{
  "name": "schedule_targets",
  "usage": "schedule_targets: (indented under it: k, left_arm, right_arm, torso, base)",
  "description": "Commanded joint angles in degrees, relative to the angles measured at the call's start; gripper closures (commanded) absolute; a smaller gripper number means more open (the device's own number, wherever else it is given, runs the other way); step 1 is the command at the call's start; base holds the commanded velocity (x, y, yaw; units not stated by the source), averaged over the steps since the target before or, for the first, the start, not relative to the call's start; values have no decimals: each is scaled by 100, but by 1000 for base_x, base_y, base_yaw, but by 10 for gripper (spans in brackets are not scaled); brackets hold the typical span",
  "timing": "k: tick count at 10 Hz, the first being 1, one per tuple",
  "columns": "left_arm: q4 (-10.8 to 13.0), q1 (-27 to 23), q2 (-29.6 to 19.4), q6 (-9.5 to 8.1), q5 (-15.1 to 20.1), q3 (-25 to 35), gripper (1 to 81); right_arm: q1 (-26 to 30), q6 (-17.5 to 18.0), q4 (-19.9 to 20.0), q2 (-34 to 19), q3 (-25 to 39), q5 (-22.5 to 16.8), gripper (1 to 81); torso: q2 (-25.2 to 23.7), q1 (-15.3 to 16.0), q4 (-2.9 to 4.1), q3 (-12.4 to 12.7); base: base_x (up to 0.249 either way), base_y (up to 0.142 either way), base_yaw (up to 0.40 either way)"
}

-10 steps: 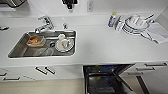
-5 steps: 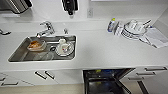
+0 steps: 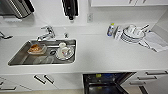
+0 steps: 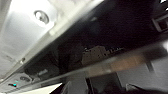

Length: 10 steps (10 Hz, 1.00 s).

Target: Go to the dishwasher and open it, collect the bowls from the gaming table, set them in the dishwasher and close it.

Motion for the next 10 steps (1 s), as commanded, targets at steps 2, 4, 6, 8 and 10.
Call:
schedule_targets:
  k: [2,4,6,8,10]
  left_arm:
    - [92,122,-115,-18,241,-3,10]
    - [93,130,-115,-18,241,6,10]
    - [110,139,-98,-10,249,6,10]
    - [118,139,-80,8,249,6,10]
    - [118,139,-62,35,249,-3,10]
  right_arm:
    - [768,93,248,-313,109,-136,10]
    - [1225,93,529,-621,565,-101,10]
    - [1954,110,915,-1226,1487,-101,10]
    - [2728,321,1066,-1946,2428,-101,10]
    - [2976,383,1023,-2545,3176,-171,10]
  torso:
    - [-168,107,0,0]
    - [-284,183,0,0]
    - [-269,179,0,0]
    - [-271,179,0,0]
    - [-273,179,-2,0]
  base:
    - [0,0,0]
    - [0,0,0]
    - [0,0,0]
    - [0,0,0]
    - [0,0,0]
